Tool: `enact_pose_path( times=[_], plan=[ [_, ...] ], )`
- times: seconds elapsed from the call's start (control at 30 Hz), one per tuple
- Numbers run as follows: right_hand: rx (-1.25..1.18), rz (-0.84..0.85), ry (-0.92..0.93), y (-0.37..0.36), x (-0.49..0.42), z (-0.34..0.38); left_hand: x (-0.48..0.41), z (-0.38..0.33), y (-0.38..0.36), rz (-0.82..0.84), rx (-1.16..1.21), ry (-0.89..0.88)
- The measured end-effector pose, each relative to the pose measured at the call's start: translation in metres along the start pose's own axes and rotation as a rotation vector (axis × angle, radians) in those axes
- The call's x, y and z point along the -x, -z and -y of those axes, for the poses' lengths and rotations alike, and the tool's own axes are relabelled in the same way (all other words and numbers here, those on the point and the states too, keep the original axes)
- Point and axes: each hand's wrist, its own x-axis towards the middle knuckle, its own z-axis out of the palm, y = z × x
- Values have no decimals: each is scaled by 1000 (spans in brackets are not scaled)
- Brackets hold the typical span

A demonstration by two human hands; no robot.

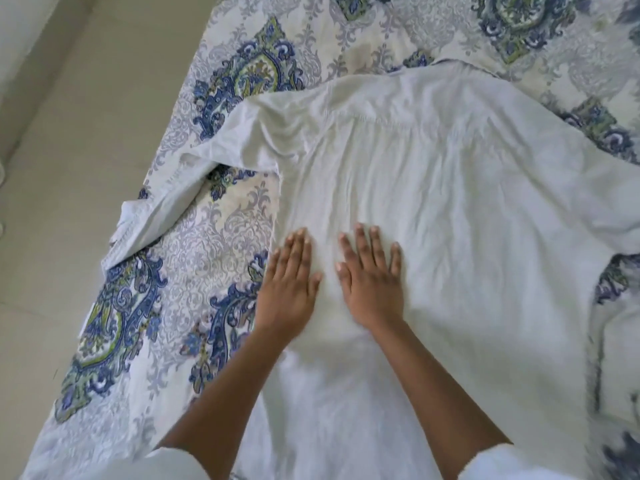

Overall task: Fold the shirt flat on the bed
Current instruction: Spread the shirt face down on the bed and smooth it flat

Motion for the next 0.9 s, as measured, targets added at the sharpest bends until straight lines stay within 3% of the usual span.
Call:
enact_pose_path(
  times=[0.23,0.33,0.4,0.53,0.67,0.8,0.9],
  plan=[
    [53,18,179,-5,87,-6,93,33,-3,108,11,58],
    [41,68,275,-7,117,5,116,36,3,91,161,71],
    [17,74,379,-8,135,11,130,29,11,67,384,243],
    [-34,88,297,-7,155,25,166,18,19,-9,851,607],
    [5,206,538,-11,176,55,189,33,22,136,921,725],
    [1,160,345,-13,177,49,201,36,32,139,1095,867],
    [35,238,488,-8,189,50,214,37,44,303,1053,852]
  ],
)
